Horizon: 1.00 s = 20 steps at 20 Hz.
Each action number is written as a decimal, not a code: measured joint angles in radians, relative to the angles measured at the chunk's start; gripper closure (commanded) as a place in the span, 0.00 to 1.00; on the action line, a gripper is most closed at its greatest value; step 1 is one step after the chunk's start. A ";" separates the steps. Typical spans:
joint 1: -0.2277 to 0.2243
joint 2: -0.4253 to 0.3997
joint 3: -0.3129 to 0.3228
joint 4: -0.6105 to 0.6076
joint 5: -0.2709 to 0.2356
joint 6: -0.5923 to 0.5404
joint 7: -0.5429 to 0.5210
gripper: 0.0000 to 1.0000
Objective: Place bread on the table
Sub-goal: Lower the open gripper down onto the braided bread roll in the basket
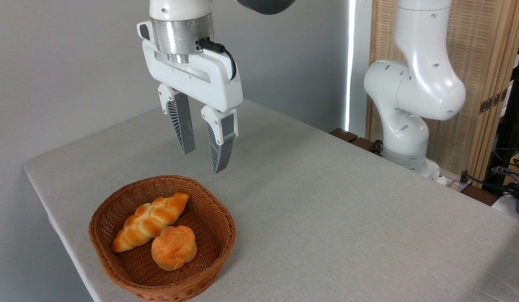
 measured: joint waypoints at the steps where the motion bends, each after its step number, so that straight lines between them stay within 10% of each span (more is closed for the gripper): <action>1: -0.002 0.003 -0.003 -0.007 -0.020 0.026 0.000 0.00; 6: -0.010 0.052 -0.012 -0.045 -0.120 0.173 -0.032 0.00; 20: -0.093 0.257 -0.080 -0.069 -0.124 0.379 -0.198 0.00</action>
